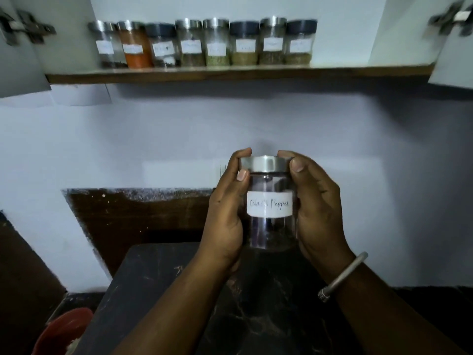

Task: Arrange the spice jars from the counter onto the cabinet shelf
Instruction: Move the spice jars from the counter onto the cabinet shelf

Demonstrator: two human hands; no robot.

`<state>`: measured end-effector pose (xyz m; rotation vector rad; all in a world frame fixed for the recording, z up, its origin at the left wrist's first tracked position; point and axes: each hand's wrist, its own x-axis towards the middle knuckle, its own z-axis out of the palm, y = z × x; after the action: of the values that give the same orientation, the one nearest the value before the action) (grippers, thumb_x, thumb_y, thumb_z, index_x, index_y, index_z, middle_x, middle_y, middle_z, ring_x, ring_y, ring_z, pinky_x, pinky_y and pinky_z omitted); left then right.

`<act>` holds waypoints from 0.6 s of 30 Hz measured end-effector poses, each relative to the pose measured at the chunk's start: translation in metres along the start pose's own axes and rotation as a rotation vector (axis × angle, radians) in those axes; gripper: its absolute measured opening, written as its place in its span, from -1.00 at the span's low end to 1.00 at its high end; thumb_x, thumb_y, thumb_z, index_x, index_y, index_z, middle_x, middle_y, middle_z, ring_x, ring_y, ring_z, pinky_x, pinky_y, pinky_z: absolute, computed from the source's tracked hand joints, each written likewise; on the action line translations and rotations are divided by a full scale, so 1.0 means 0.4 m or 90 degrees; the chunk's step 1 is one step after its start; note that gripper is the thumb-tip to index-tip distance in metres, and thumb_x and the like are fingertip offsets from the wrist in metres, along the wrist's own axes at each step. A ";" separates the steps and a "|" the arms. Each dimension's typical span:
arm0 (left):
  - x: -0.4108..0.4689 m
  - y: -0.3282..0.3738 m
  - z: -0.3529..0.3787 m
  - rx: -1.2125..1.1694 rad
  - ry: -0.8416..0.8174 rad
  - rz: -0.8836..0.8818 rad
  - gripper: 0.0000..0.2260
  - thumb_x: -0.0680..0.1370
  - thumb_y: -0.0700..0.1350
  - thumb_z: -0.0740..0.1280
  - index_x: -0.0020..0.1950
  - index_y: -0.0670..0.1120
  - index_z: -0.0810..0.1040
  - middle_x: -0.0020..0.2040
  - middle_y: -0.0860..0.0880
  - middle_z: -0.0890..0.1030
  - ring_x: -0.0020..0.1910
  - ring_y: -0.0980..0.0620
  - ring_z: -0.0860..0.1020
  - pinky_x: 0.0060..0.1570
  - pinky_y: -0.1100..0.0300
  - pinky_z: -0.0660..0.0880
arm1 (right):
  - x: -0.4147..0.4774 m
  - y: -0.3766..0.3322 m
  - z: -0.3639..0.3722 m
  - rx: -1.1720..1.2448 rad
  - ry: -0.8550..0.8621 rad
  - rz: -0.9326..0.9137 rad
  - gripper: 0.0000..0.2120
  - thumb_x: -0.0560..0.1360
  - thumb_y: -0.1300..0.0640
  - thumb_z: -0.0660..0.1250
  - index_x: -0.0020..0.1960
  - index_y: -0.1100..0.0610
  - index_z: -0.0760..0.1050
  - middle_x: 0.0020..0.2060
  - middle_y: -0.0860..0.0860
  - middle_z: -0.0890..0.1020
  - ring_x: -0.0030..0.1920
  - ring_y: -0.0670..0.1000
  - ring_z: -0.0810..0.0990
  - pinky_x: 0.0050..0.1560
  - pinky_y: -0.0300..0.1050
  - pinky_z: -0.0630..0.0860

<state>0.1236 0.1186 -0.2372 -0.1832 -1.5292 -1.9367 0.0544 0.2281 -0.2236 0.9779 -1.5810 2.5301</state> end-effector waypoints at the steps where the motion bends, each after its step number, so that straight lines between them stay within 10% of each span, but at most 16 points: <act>1: 0.008 0.003 0.002 0.005 -0.002 0.007 -0.63 0.63 0.15 0.26 0.41 0.10 0.51 0.23 -0.14 0.65 0.16 -0.17 0.63 0.16 -0.17 0.52 | 0.010 -0.012 -0.007 -0.036 -0.019 -0.005 -0.66 0.48 -0.09 0.39 0.16 0.07 0.62 0.00 0.02 0.73 0.04 0.03 0.70 -0.02 -0.16 0.63; 6: 0.102 0.045 0.040 0.079 -0.034 0.054 -0.70 0.64 0.09 0.30 0.37 0.26 0.56 0.22 -0.06 0.71 0.14 -0.10 0.71 0.00 0.10 0.64 | 0.106 -0.106 -0.036 -0.329 -0.093 -0.026 -0.39 0.24 -0.40 0.40 0.21 -0.14 0.52 0.01 -0.27 0.64 0.03 -0.25 0.64 -0.07 -0.38 0.56; 10: 0.235 0.086 0.104 0.161 -0.063 0.106 -0.63 0.65 0.15 0.26 0.47 0.28 0.48 0.28 0.18 0.67 0.23 0.15 0.66 0.04 0.28 0.61 | 0.241 -0.206 -0.051 -0.399 -0.105 -0.036 -0.37 0.23 -0.40 0.51 0.16 -0.08 0.53 -0.05 -0.10 0.66 -0.15 -0.21 0.66 -0.24 -0.30 0.57; 14: 0.422 0.125 0.155 0.223 -0.117 0.098 -0.56 0.62 0.28 0.17 0.52 0.35 0.37 0.51 0.11 0.49 0.48 0.07 0.48 0.40 -0.04 0.48 | 0.417 -0.298 -0.081 -0.429 -0.078 -0.078 -0.47 0.27 -0.26 0.59 0.13 -0.10 0.52 -0.11 -0.14 0.64 -0.14 -0.16 0.66 -0.28 -0.27 0.54; 18: 0.633 0.149 0.139 0.561 -0.066 0.213 -0.59 0.70 0.18 0.17 0.53 0.11 0.44 0.41 -0.05 0.57 0.35 -0.05 0.56 0.35 -0.09 0.49 | 0.608 -0.348 -0.114 -0.514 0.005 -0.129 -0.33 0.33 -0.18 0.61 0.30 0.05 0.43 -0.04 -0.11 0.57 -0.11 -0.14 0.61 -0.28 -0.25 0.54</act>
<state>-0.0547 0.0610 -0.0480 -0.1373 -2.1099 -0.8918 -0.1206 0.2577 -0.0019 0.9226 -2.0802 1.5087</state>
